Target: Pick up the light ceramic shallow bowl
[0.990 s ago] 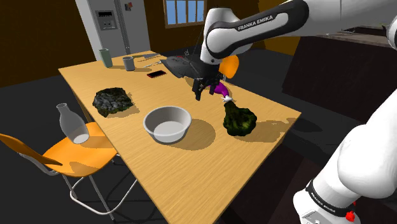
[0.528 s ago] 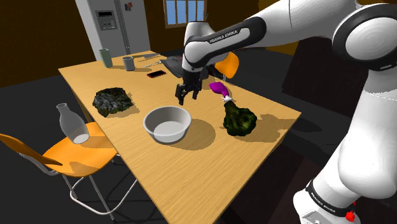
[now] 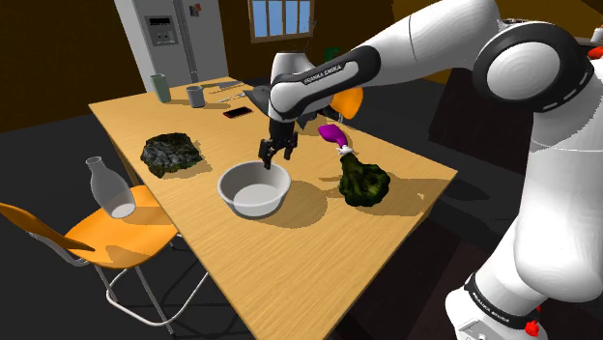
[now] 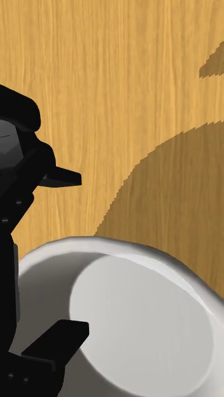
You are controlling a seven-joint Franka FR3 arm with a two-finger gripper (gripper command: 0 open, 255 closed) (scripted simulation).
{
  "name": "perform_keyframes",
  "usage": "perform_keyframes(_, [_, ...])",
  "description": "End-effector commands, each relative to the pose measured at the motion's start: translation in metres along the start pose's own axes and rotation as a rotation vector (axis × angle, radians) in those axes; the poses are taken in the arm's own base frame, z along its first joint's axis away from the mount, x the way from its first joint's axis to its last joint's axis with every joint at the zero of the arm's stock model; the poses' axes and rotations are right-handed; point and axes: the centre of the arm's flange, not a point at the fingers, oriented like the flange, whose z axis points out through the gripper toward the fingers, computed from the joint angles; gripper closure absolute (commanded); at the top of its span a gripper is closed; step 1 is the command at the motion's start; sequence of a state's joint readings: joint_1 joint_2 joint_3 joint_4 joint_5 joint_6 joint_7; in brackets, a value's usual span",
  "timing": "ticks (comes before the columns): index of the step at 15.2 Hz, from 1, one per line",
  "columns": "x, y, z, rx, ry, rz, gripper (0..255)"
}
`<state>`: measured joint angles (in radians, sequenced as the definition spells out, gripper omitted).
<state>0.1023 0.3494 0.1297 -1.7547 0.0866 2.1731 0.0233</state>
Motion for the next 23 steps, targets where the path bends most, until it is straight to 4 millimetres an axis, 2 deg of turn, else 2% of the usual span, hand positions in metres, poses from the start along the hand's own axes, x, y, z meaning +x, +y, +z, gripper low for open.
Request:
perform_keyframes(1, [0.001, 0.0, 0.01, 0.0, 0.001, 0.0, 0])
perform_keyframes(3, [0.001, 0.001, 0.014, 0.0, 0.001, 0.0, 0])
perform_keyframes(4, [0.0, 0.0, 0.013, 0.0, 0.001, 0.0, 255])
perform_keyframes(13, [0.001, 0.001, 0.014, 0.0, 0.001, 0.0, 255])
perform_keyframes(23, [0.004, -0.006, -0.039, 0.0, 0.001, 0.0, 255])
